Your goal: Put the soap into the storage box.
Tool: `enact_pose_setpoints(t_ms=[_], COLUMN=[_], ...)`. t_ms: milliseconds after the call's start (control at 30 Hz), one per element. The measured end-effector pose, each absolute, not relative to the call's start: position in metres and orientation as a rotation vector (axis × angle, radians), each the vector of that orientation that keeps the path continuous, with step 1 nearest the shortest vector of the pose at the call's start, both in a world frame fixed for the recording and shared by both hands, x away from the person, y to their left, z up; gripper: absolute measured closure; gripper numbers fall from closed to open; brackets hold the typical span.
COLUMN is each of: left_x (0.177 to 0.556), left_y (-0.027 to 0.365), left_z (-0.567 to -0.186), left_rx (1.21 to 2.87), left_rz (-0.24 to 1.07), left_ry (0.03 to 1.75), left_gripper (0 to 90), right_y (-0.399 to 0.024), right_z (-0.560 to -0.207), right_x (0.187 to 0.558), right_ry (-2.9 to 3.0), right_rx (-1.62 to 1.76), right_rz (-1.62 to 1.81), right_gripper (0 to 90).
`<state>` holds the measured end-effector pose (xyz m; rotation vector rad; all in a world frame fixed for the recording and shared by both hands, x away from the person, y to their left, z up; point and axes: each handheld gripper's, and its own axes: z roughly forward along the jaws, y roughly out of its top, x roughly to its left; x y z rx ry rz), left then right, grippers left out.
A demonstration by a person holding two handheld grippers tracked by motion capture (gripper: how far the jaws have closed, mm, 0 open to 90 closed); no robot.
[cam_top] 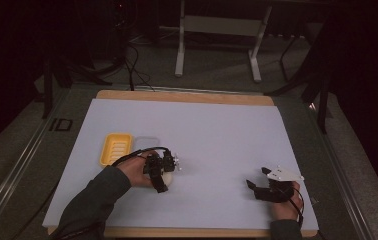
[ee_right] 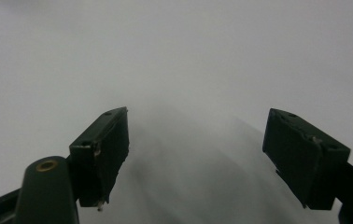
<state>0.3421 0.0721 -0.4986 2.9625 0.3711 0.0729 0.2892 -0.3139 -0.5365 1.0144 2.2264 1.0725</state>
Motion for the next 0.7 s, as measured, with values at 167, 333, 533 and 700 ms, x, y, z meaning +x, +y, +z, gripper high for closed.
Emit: enact_pose_setpoints(t_ms=[167, 333, 533, 700], left_x=[0.343, 0.344, 0.344, 0.344], left_y=[0.076, 0.077, 0.081, 0.083], left_z=[-0.494, -0.490, -0.483, -0.478], left_rx=[2.952, 2.955, 2.931, 2.917], left_rz=[0.078, 0.081, 0.071, 0.074], left_ry=[0.384, 0.384, 0.381, 0.387], left_gripper=[25.4, 25.4, 25.4, 25.5], right_y=[-0.314, -0.314, -0.314, -0.314], right_z=[-0.537, -0.537, -0.537, -0.536], right_x=[0.289, 0.289, 0.289, 0.289], right_ry=[2.226, 2.226, 2.227, 2.228], right_rx=[1.014, 1.013, 1.013, 1.013], right_rz=[1.072, 1.072, 1.070, 1.069], right_gripper=[22.5, 22.5, 22.5, 22.5])
